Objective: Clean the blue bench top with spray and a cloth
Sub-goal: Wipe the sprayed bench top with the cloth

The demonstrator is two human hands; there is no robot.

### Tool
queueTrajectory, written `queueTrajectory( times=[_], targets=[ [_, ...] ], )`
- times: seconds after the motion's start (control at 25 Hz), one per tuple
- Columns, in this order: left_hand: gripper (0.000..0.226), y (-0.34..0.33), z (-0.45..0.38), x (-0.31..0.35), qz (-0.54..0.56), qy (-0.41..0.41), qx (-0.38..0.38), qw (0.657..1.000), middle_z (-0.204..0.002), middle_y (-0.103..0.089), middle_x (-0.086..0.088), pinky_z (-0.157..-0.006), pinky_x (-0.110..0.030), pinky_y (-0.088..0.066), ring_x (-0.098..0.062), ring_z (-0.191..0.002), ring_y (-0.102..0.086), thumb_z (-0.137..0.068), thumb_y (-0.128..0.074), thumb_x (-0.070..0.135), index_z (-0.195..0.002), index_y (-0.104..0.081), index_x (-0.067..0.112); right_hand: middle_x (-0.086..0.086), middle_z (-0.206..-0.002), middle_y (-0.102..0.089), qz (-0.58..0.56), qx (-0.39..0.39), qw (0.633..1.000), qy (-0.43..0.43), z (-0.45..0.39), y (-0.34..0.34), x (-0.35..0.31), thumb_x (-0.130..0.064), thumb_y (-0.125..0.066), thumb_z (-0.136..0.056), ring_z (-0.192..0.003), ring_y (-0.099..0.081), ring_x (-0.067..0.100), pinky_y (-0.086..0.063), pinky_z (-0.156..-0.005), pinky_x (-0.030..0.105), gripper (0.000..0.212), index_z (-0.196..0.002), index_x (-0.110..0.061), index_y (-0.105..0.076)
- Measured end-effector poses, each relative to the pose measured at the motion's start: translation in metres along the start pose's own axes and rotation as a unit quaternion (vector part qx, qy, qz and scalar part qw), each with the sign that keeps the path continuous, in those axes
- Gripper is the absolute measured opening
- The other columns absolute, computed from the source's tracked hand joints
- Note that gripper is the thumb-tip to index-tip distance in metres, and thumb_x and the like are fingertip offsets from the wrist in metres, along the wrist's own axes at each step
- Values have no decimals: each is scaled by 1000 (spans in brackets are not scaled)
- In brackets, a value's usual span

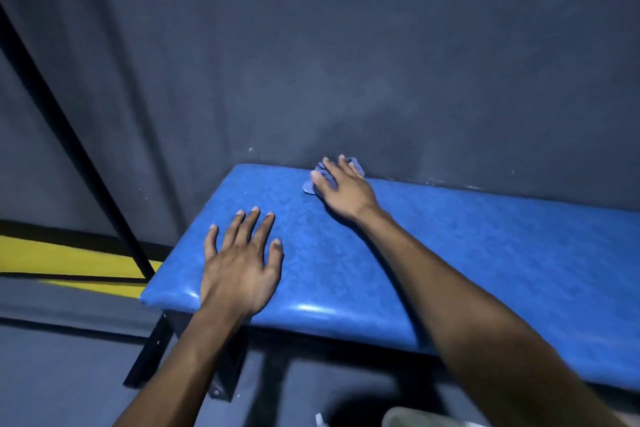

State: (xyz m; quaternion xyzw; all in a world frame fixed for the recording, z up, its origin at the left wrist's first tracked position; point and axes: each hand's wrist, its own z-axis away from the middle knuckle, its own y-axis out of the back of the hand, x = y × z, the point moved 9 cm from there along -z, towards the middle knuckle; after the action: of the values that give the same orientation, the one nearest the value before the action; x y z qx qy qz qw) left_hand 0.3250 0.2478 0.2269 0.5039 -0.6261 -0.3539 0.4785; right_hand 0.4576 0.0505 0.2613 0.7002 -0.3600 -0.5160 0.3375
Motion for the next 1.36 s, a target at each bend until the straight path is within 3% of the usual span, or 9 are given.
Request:
queueTrajectory(
  times=[0.08,0.24,0.36,0.48,0.64,0.84,1.0,1.2,1.36],
  targets=[
    [65,1,0,2,3,-2,1,1000,-167,-16,13,-124,-47,1,-6,-155,-5,-96,-10,56,-157,-22,38,4,-162,-36,48,19,999,4,-14,-14,-16,-53,-43,-100,-152,-27,21,-27,-120,36,51,-145,-29,-49],
    [64,0,-2,-2,-3,-4,1,1000,-167,-18,14,-124,-47,0,-6,-154,-6,-96,-10,56,-156,-23,38,-6,-151,-52,28,-16,988,151,66,11,-25,-40,-54,-101,-146,-38,9,-34,-117,32,39,-139,-31,-59],
    [65,0,0,-2,-3,-1,0,1000,-166,-19,14,-124,-47,0,-6,-154,-6,-95,-9,57,-156,-24,38,-19,-149,-51,39,-42,979,196,165,59,0,-51,-55,-99,-143,-38,-2,-33,-115,22,39,-137,-42,-58],
    [65,1,1,0,-4,3,8,1000,-166,-20,13,-124,-47,1,-7,-155,-7,-96,-9,56,-156,-24,38,-21,-154,-41,111,-20,982,153,214,103,41,-66,-53,-92,-144,-37,2,-32,-116,34,48,-136,-48,-54],
    [65,0,1,2,-5,1,4,1000,-167,-19,13,-124,-47,2,-7,-155,-6,-96,-9,56,-156,-23,38,-9,-168,-17,86,-35,994,51,139,79,60,-74,-46,-89,-157,-4,14,-5,-126,46,73,-154,-47,-26],
    [65,1,0,0,-8,-1,9,1000,-166,-20,14,-124,-46,0,-6,-154,-8,-95,-8,56,-156,-24,39,2,-163,-33,111,-74,989,69,43,2,-13,-62,-47,-95,-153,-24,21,-14,-125,47,63,-150,-29,-44],
    [65,0,-1,-3,-15,-6,14,1000,-165,-25,13,-124,-47,-4,-7,-154,-12,-96,-9,57,-155,-28,38,-10,-155,-46,36,-78,977,197,127,37,-19,-45,-54,-100,-149,-30,4,-19,-122,20,48,-144,-26,-53],
    [67,-1,0,3,-18,-4,11,1000,-167,-18,13,-124,-46,2,-6,-155,-6,-95,-7,56,-157,-23,37,-8,-159,-37,29,-7,1000,7,139,100,85,-49,-55,-99,-153,-19,6,-18,-115,18,44,-140,-35,-54],
    [70,8,3,-2,16,0,50,999,-167,-21,5,-126,-46,-5,-10,-155,-11,-94,-16,46,-159,-22,21,8,-163,-33,34,-70,993,86,39,7,-22,-45,-51,-101,-154,-21,17,-12,-123,27,59,-150,-13,-43]
  ],
)
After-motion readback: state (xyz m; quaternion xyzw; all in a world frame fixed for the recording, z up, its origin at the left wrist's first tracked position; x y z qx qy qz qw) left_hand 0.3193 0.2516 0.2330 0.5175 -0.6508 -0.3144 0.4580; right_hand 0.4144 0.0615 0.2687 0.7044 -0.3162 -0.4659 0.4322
